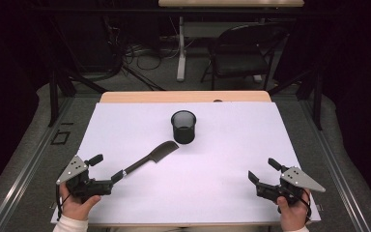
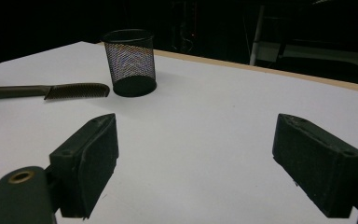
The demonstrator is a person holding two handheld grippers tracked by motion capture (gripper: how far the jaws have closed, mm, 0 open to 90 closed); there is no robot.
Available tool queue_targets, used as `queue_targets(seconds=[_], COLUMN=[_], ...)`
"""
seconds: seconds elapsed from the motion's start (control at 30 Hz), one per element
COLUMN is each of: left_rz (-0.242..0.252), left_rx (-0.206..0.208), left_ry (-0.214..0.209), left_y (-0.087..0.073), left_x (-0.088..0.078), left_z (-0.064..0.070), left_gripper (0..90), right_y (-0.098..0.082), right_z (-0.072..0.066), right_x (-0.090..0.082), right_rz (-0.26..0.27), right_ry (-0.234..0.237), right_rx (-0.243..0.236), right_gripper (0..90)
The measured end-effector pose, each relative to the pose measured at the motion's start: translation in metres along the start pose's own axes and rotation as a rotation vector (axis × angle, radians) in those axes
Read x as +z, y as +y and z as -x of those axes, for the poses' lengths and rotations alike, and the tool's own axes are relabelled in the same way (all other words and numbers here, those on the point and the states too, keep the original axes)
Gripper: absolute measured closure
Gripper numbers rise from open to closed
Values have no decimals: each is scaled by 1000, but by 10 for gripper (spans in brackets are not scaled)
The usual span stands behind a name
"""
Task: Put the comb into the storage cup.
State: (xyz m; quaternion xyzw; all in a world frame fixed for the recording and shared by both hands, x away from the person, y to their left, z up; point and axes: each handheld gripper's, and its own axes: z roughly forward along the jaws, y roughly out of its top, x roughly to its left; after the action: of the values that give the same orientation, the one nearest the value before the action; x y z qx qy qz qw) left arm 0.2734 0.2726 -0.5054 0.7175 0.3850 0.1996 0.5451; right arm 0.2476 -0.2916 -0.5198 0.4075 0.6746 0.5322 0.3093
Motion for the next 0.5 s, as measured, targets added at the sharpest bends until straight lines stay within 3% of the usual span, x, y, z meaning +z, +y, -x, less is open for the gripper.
queue_targets(seconds=[0.5], left_rz=[-68], left_rx=[10], left_ry=[-23], left_y=[23], left_x=[2], left_z=[-1], left_gripper=[8], right_y=[-1], right_z=[-2], right_x=[2], right_rz=[-10], right_ry=[2], right_rx=[2], right_gripper=[141])
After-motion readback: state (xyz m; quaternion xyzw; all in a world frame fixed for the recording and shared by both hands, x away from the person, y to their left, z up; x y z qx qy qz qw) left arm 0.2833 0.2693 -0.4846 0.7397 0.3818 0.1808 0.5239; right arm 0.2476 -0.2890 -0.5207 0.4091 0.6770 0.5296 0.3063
